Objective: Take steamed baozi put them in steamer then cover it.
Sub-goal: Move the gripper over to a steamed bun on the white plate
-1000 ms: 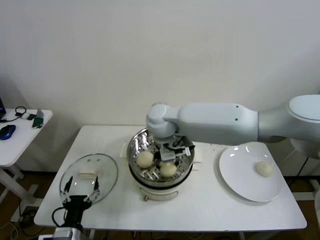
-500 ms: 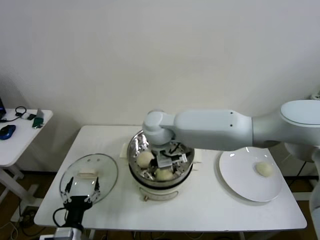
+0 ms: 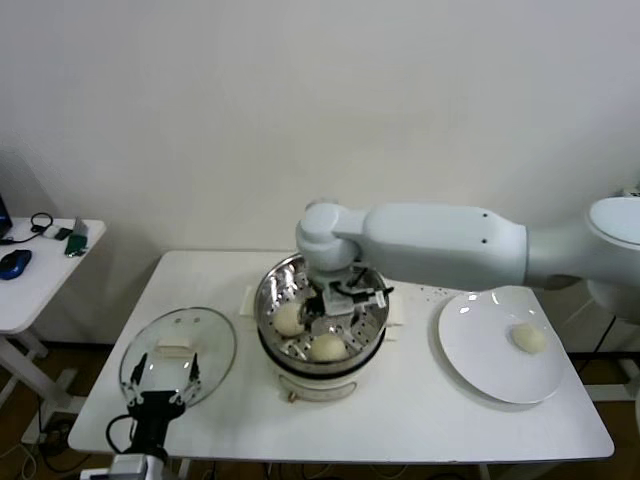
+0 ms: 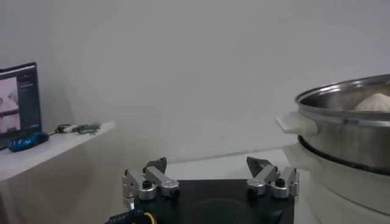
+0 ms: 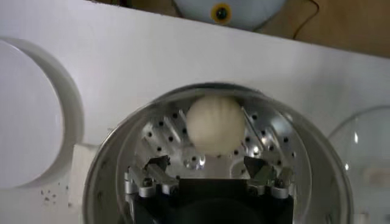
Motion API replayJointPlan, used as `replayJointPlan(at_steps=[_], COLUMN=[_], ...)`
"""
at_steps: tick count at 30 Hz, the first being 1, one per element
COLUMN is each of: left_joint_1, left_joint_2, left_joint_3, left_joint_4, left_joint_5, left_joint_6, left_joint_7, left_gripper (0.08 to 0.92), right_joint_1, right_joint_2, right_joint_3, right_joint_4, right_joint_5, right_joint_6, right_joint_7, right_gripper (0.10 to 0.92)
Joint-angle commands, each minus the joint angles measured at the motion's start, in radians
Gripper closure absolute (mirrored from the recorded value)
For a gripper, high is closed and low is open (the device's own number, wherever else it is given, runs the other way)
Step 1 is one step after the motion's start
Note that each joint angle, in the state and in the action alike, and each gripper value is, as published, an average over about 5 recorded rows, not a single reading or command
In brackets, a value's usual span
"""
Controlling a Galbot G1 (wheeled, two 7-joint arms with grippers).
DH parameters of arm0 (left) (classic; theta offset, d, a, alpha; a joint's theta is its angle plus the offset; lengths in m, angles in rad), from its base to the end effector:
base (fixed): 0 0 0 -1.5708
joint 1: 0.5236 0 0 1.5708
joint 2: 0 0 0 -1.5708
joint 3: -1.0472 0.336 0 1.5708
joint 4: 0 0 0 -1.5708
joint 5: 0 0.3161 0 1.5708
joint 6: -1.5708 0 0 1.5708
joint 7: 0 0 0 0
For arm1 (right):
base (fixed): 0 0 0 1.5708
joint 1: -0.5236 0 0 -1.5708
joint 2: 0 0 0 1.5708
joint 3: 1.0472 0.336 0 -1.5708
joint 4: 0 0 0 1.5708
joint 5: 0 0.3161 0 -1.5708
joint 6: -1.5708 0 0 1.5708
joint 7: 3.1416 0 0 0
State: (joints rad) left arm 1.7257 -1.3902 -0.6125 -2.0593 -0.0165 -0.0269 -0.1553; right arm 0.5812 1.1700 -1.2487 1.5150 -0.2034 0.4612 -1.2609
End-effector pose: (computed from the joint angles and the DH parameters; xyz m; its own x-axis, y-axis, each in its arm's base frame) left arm 0.1034 0.0581 -0.3147 -0.9821 -0.1401 0.1260 -0.1130 0.9731 0.2010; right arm 0.4491 0.1467 -0.0374 -0.1538 -0.0370 0.9874 0.0440 -0.9986 -0.0305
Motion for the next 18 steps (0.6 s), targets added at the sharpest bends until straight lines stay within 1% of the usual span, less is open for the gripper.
replayJointPlan(at_steps=[1,3,7,10,15,18], left_joint_1=[-0.003,-0.008,-0.021,-0.032,-0.051,-0.053], left_joint_2=[0.003,0.004,0.002,0.002,0.002,0.004], left_joint_3=[0.005,0.007,0.014,0.021,0.027,0.03], left_joint_4=[0.002,0.003,0.004,0.004,0.005,0.005], left_joint_5=[0.003,0.004,0.013,0.018,0.014,0.017], left_joint_6=[0.001,0.002,0.004,0.005,0.009,0.009], left_joint_7=[0.001,0.002,0.005,0.007,0.006,0.006], left_gripper=[0.177,0.177,0.177,0.177,0.177,0.177], right_joint_1=[0.045,0.07,0.104,0.1,0.049,-0.008], right_joint_2=[-0.181,-0.242,-0.366,-0.47,-0.605,-0.673], right_joint_3=[0.09,0.062,-0.034,-0.079,-0.089,-0.065], right_joint_4=[-0.092,-0.123,-0.164,-0.186,-0.251,-0.288], right_joint_5=[0.044,0.108,0.237,0.316,0.34,0.282], right_joint_6=[-0.103,-0.188,-0.355,-0.452,-0.49,-0.492], right_joint_7=[0.089,0.123,0.26,0.265,0.218,0.223], right_gripper=[0.203,0.203,0.203,0.203,0.203,0.203])
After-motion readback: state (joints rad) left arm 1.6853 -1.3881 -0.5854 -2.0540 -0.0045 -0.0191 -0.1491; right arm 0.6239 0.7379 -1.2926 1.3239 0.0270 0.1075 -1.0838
